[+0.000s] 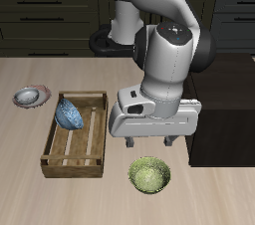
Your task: Place the white bowl on the off-center plate and place the green bowl on top of the wooden shelf
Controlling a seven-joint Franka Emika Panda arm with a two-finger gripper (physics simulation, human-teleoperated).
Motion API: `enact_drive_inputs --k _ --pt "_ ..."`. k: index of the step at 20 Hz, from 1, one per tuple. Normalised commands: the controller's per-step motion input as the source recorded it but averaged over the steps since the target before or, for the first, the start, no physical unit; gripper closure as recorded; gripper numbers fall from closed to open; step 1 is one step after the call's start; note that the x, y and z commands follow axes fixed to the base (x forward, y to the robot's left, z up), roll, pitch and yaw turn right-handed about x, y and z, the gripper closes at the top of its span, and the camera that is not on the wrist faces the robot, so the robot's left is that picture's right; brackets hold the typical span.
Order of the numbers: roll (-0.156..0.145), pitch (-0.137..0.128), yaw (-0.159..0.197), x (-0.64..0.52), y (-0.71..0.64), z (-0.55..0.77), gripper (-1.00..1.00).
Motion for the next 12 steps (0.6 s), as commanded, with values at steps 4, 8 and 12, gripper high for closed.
enact_drive_inputs --k 4,8,12 --pt "-0.013 0.014 0.012 0.0 -0.11 -0.17 -1.0" --pt "-0.017 0.012 -0.003 0.02 -0.09 -0.14 -1.0" --pt "-0.016 0.009 0.008 0.09 -0.07 -0.21 -1.0"
